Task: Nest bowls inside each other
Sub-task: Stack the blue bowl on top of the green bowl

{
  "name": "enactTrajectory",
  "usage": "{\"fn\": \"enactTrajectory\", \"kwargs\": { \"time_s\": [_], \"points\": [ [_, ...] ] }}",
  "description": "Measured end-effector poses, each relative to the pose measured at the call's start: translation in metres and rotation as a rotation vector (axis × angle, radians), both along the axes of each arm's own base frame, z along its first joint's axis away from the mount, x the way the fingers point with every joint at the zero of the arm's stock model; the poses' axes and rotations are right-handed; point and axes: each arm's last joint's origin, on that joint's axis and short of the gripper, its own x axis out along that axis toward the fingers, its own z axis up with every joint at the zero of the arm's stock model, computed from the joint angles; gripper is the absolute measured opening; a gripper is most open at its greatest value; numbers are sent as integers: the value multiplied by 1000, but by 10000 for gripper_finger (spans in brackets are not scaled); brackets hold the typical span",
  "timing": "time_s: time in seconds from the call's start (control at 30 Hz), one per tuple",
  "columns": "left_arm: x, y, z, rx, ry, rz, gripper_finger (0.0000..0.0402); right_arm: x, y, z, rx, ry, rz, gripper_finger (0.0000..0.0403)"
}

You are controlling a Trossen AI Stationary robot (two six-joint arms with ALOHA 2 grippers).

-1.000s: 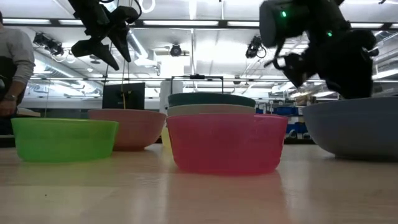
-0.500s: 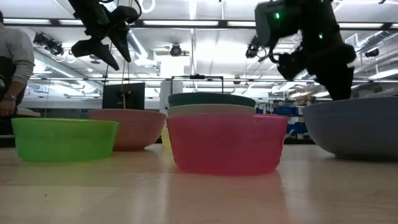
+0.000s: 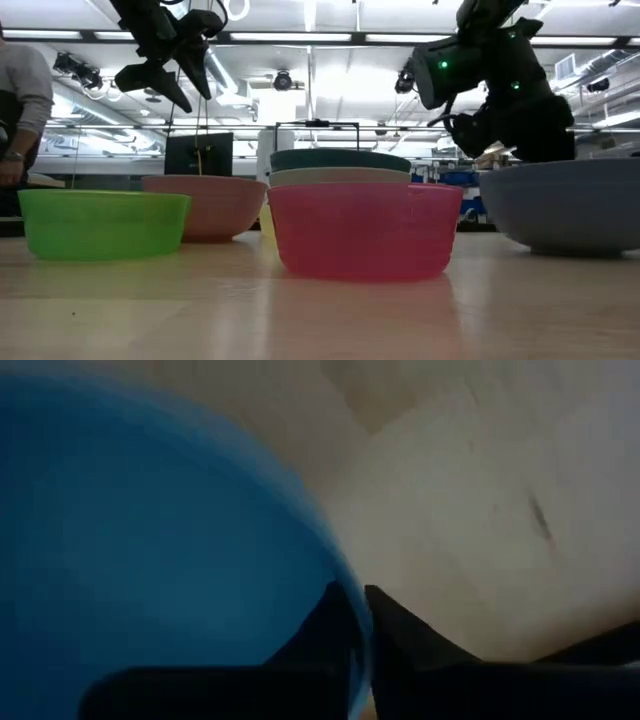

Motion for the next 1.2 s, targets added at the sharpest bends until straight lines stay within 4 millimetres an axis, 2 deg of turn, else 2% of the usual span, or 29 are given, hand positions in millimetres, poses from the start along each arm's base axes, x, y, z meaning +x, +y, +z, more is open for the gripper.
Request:
{"fn": "enactTrajectory", "kwargs": {
  "time_s": [0.1, 0.2, 0.43, 0.53, 0.67, 0.9, 1.1, 1.2],
  "points": [
    [0, 0, 0, 3, -5, 0, 208, -1, -4, 3, 27, 18, -14, 6],
    [2, 1, 2, 11, -26, 1, 208, 2, -8, 21, 22, -3, -16, 1],
    [3, 2, 3, 30, -37, 12, 208, 25, -15, 104, -34, -234, -29, 1],
    [3, 2, 3, 45, -35, 24, 208, 45, -18, 126, -58, -367, -35, 0],
    [3, 3, 3, 53, -32, 33, 208, 81, -29, 120, -69, -457, -42, 0],
    [4, 3, 4, 33, -65, 50, 208, 128, -46, 89, -41, -426, 4, 0],
    [6, 4, 6, 34, -103, 58, 208, 145, -47, 68, 55, -362, 53, 3],
    [6, 4, 7, 34, -104, 57, 208, 145, -45, 66, 110, -354, 64, 24]
  ]
}}
